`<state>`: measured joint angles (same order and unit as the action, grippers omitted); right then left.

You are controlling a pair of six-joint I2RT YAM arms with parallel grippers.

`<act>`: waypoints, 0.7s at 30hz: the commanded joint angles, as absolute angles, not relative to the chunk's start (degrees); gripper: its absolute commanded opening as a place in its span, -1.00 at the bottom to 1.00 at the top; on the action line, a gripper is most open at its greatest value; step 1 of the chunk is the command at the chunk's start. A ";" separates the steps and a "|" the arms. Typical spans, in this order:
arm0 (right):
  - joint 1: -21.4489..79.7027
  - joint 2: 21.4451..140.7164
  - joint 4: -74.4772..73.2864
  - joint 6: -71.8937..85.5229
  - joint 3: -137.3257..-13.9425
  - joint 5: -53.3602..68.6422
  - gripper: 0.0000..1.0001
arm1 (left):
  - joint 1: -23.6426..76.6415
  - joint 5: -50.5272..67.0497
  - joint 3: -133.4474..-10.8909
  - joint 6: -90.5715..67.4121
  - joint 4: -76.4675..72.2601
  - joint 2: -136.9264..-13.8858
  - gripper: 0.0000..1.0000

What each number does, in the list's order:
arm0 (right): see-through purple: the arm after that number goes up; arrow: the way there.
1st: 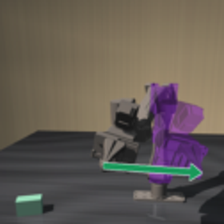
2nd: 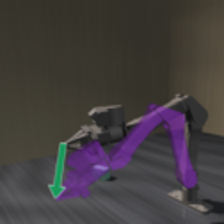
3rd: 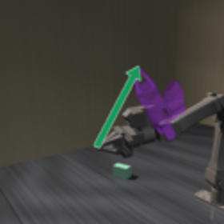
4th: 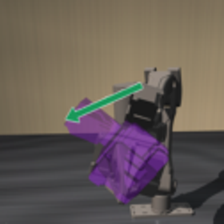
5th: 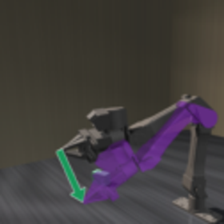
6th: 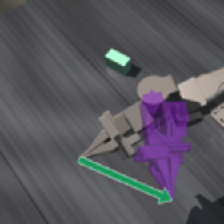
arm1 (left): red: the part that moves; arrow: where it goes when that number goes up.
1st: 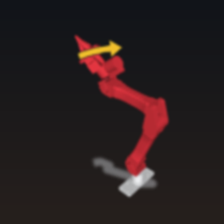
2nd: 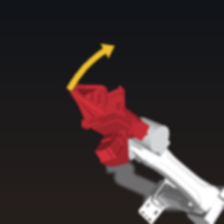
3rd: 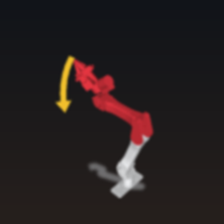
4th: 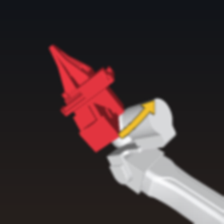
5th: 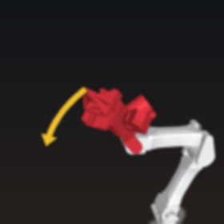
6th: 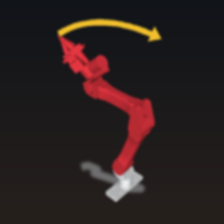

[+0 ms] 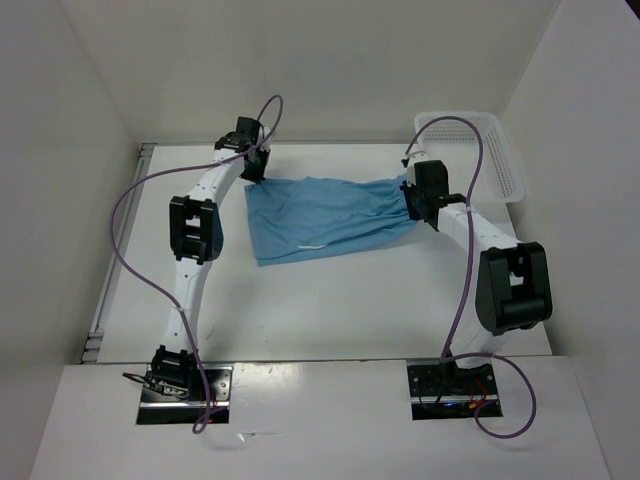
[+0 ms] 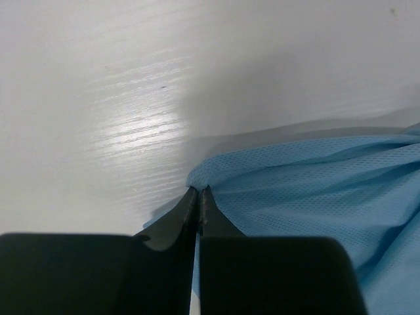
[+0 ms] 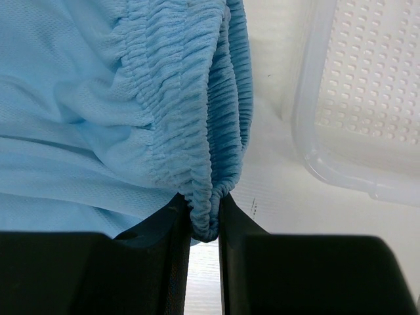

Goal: Fold and stack the shorts
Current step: Fold the shorts

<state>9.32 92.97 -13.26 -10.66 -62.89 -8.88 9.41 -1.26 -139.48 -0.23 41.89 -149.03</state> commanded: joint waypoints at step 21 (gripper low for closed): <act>9.66 91.49 -8.09 -16.78 -72.07 -10.46 -1.00 | 7.12 6.15 -114.64 0.00 40.43 -131.22 0.19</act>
<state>9.34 91.44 -12.78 -14.55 -68.82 -9.28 7.64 3.38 -118.39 -0.21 40.60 -134.23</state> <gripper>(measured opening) 0.218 0.596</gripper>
